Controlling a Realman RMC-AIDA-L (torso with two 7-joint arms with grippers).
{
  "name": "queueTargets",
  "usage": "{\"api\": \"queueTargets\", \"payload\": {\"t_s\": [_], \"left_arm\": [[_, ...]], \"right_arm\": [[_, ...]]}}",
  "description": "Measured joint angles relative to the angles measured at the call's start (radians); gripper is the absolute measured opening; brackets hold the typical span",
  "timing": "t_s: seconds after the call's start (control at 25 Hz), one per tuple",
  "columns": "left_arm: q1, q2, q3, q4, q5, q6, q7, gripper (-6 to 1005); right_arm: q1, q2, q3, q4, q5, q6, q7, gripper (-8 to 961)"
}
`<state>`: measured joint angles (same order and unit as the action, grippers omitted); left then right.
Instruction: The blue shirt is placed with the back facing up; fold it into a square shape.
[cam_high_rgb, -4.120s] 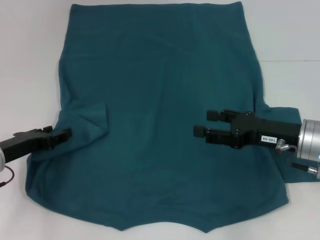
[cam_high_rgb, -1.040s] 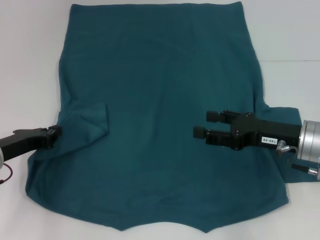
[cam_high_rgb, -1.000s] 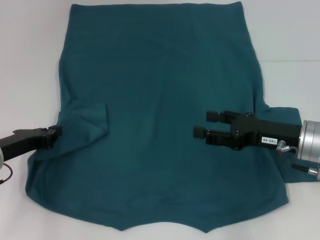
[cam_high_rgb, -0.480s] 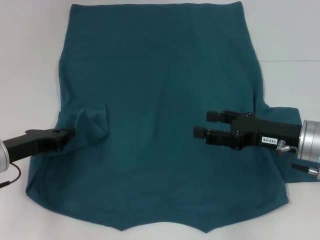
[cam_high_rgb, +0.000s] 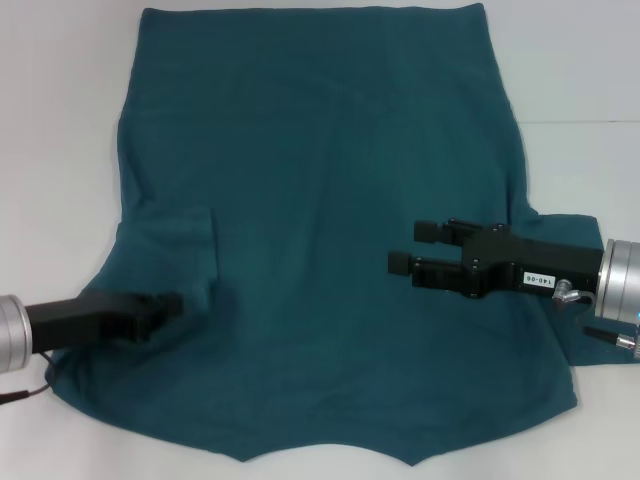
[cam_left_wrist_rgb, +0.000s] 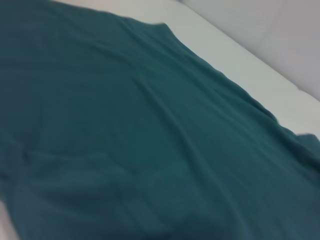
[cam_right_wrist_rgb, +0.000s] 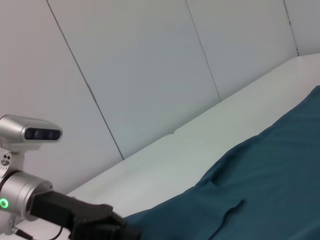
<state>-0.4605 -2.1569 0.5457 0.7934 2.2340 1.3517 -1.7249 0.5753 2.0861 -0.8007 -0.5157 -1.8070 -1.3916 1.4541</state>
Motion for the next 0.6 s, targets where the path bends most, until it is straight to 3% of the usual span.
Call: {"api": "queueTargets", "payload": {"t_s": [0.4, 0.6], "left_arm": [[-0.015, 0.003, -0.001, 0.003, -0.008, 0.123, 0.003, 60], [-0.022, 0.002, -0.006, -0.004, -0.111, 0.119, 0.018, 130]], "right_arm": [[0.001, 0.000, 0.002, 0.000, 0.008, 0.007, 0.000, 825], [-0.013, 0.000, 0.032, 0.001, 0.031, 0.018, 0.031, 825]]}}
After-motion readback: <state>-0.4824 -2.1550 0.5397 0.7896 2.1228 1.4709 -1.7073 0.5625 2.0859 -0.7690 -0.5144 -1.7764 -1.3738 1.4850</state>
